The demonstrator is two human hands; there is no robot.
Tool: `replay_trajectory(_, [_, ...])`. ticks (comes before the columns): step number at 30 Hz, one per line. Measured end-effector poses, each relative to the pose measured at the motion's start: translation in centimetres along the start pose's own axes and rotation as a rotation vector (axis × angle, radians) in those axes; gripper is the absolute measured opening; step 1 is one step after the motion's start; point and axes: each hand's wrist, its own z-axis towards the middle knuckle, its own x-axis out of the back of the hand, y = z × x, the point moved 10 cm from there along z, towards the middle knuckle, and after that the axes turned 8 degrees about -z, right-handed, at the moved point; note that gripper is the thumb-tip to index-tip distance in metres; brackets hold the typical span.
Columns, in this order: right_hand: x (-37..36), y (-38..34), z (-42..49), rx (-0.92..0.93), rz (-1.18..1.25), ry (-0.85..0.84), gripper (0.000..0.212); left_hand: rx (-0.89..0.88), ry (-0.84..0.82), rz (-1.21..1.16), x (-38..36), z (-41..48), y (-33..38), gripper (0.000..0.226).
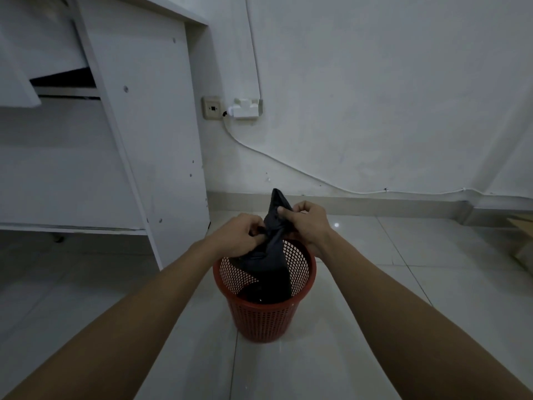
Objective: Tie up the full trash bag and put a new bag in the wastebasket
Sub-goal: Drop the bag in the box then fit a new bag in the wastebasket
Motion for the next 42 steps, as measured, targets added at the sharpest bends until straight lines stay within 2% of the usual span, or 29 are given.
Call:
replay_trajectory(4, [1.7,0.1,0.5,-0.002,-0.006,0.052,0.039,0.107,0.224,0.009,2.8,-0.1,-2.3,0.007])
replay_trajectory(6, [2.6,0.1,0.7,0.002,0.003,0.059,0.038,0.231,0.362,-0.118,4.6,-0.4,-4.3,0.007])
replay_trajectory(7, [3.2,0.1,0.8,0.002,-0.002,0.065,0.038,0.293,0.408,-0.207,5.2,-0.7,-5.2,0.013])
replay_trajectory(10, [4.0,0.4,0.8,-0.042,-0.06,0.048,0.03,0.4,0.453,-0.398,5.9,-1.0,-6.8,0.028])
replay_trajectory(12, [3.6,0.8,0.6,-0.084,-0.117,-0.036,0.037,0.384,0.429,-0.403,5.7,-0.8,-6.6,0.022])
replay_trajectory(15, [2.6,0.8,0.1,-0.076,-0.41,-0.137,0.04,0.306,0.349,-0.396,4.9,-0.2,-5.6,0.01])
replay_trajectory(18, [1.6,-0.6,0.1,0.076,-0.875,-0.119,0.035,0.25,0.289,-0.454,4.4,-0.1,-4.4,0.025])
replay_trajectory(19, [0.9,-1.3,0.0,0.147,-0.963,-0.119,0.033,0.245,0.282,-0.474,4.3,-0.1,-4.0,0.03])
replay_trajectory(21, [-0.7,-2.4,-0.5,0.256,-0.937,-0.152,0.028,0.239,0.262,-0.502,4.0,0.0,-3.4,0.031])
replay_trajectory(23, [-1.7,-2.9,-0.7,0.299,-0.872,-0.167,0.026,0.229,0.216,-0.451,3.4,0.2,-3.1,0.02])
replay_trajectory(25, [-2.2,-3.1,-0.8,0.329,-0.876,-0.133,0.012,0.209,0.157,-0.3,2.9,0.3,-2.9,0.012])
replay_trajectory(27, [-2.5,-3.3,-0.7,0.354,-0.857,-0.08,0.013,0.16,0.146,-0.116,2.9,0.4,-2.7,0.025])
replay_trajectory(29, [-2.2,-3.5,-0.6,0.372,-0.839,-0.021,0.023,0.154,0.206,0.005,3.5,0.2,-2.8,0.026])
replay_trajectory(32, [-0.4,-3.1,-0.3,0.344,-0.811,0.057,0.04,0.205,0.387,0.025,5.7,-0.7,-4.3,0.028])
replay_trajectory(35, [3.0,-1.9,0.2,0.261,-0.785,0.161,0.039,0.213,0.575,0.042,8.2,-2.2,-6.0,0.03])
replay_trajectory(37, [5.6,-1.2,0.6,0.197,-0.755,0.235,0.032,0.282,0.638,0.077,9.4,-3.3,-7.8,0.031])
replay_trajectory(40, [7.6,0.3,1.1,0.082,-0.662,0.232,0.021,0.413,0.533,0.126,9.1,-3.6,-10.0,0.04])
replay_trajectory(42, [7.3,1.0,1.0,0.043,-0.61,0.165,0.02,0.354,0.405,0.138,7.7,-3.0,-9.1,0.064])
